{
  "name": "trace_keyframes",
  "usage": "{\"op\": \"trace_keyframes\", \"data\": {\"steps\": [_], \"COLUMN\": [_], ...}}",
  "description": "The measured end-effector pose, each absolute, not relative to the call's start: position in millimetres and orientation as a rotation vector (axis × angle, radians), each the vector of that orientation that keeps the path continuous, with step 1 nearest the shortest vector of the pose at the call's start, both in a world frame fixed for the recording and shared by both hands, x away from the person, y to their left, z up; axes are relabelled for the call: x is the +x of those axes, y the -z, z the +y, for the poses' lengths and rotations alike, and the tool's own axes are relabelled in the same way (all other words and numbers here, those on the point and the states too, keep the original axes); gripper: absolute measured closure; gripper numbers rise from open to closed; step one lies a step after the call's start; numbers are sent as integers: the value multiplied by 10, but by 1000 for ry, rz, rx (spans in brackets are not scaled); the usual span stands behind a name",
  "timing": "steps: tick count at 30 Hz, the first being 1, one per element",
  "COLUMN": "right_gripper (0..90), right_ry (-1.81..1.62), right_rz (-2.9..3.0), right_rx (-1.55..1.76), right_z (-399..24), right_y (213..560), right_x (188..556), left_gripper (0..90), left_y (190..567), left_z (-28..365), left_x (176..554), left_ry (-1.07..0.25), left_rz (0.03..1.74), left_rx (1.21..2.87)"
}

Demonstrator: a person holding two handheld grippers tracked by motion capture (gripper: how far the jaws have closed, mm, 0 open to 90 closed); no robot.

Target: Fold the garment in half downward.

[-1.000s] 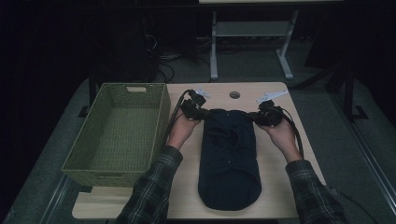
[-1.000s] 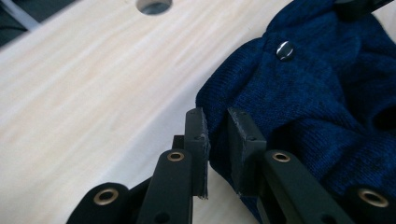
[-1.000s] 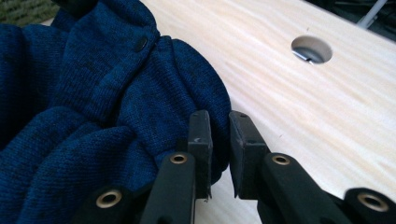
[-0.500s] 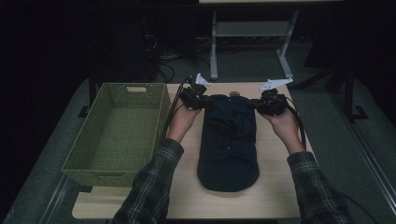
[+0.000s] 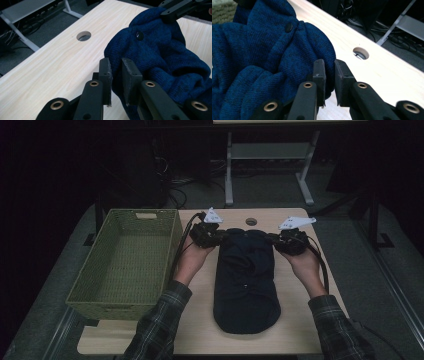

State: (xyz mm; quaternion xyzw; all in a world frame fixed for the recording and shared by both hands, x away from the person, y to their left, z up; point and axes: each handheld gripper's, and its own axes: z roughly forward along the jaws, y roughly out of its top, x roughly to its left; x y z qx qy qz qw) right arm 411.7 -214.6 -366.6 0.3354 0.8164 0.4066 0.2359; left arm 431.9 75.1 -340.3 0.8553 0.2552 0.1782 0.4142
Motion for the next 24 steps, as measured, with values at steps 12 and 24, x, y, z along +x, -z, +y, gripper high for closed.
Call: {"op": "trace_keyframes", "data": {"steps": [12, 24], "right_gripper": [796, 795], "right_ry": [-1164, -1183], "right_rz": [2184, 2199], "right_rx": [903, 850], "right_z": [-2168, -2124], "right_y": [3448, 3797], "right_x": [4035, 3603], "left_gripper": [773, 772], "left_y": [3271, 3536], "left_z": [744, 885], "left_x": [4138, 3781], "left_ry": [-488, -454], "left_rz": [574, 527], "left_rx": [2130, 2138]}}
